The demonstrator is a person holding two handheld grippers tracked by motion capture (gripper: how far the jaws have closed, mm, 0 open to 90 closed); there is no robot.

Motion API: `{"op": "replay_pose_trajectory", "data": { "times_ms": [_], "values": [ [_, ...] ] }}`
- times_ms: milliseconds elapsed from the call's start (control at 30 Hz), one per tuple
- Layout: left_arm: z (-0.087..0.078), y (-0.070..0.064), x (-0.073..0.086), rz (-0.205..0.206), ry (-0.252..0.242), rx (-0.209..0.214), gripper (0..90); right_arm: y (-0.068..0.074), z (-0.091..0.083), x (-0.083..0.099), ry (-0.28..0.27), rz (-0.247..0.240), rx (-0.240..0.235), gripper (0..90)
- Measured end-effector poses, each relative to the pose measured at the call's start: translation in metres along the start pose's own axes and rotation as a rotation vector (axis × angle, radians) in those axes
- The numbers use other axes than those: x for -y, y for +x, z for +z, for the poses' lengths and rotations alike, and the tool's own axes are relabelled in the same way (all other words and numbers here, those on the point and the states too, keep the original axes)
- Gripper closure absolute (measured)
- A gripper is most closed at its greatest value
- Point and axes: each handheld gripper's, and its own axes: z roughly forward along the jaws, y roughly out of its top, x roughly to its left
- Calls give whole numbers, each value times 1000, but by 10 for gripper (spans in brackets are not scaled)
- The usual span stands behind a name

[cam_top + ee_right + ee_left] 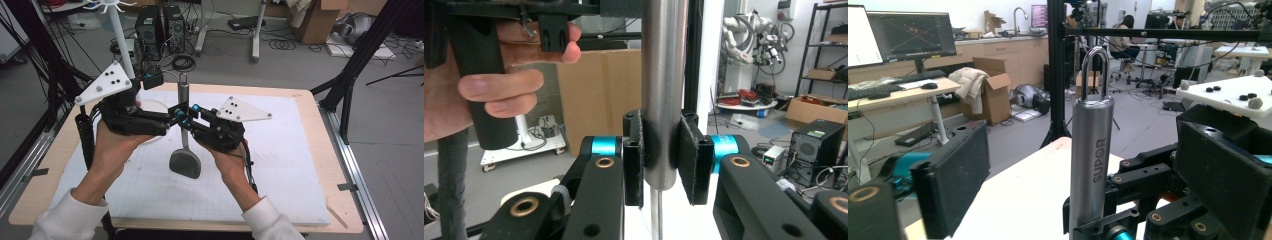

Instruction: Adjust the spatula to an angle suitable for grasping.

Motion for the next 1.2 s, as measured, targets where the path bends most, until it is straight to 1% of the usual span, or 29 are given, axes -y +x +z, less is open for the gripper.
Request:
{"op": "replay_pose_trajectory", "data": {
  "times_ms": [33, 67, 133, 233, 267, 300, 333, 400, 467, 533, 633, 700, 867, 967, 1000, 1033, 1067, 1133, 1167, 1200],
  "values": [
    [0, 0, 0, 0, 1, 6, 122, 1, 1, 0, -1, 3, 3, 754],
    [0, 0, 0, 3, 2, 18, 122, 1, 1, 0, -1, 3, 3, 754],
    [1, -1, 0, 9, 8, 10, 145, 1, 2, 0, 0, 3, 8, 754],
    [0, -2, 1, 10, 2, 12, 258, 3, 5, -1, -3, -2, 12, 754],
    [0, -2, 1, 10, -1, 15, 283, 4, 5, -1, 0, -2, 10, 754],
    [1, -2, 1, 13, 4, 17, 283, 4, 5, -1, 0, -2, 10, 754],
    [1, -3, 1, 15, 9, 12, 314, 5, 6, -1, -1, 0, 11, 754],
    [1, -4, 1, 20, 10, -2, 324, 5, 6, -1, -4, -1, 11, 754],
    [0, -3, 1, 16, 10, -12, 384, 6, 7, -2, -4, 4, 9, 754],
    [0, -3, 1, 12, 4, -17, 425, 6, 7, -2, -9, -1, 16, 754],
    [1, -3, 1, 13, 6, -13, 445, 6, 8, -3, -8, -3, 18, 754],
    [2, -3, 2, 9, 19, -8, 462, 6, 8, -3, -6, -1, 15, 754],
    [3, -2, 2, 1, 20, -30, 481, 7, 8, -3, -5, -3, 14, 754],
    [4, -1, 2, -6, 19, -25, 522, 7, 8, -3, -4, 2, 14, 754],
    [4, -1, 3, -7, 17, -25, 533, 7, 8, -3, -8, -9, 14, 754],
    [5, -1, 3, -8, 16, -23, 540, 7, 8, -3, -4, -6, 11, 754],
    [5, 0, 3, -4, 16, -20, 578, 9, 9, -2, -1, -5, 3, 754],
    [5, 0, 3, -9, 16, -20, 592, 9, 9, -2, 0, -5, 2, 754],
    [5, 0, 3, -9, 17, -18, 622, 10, 10, -2, 2, 1, 1, 754],
    [5, 0, 3, -8, 17, -19, 650, 10, 10, -2, -1, -6, 4, 754]
  ]
}}
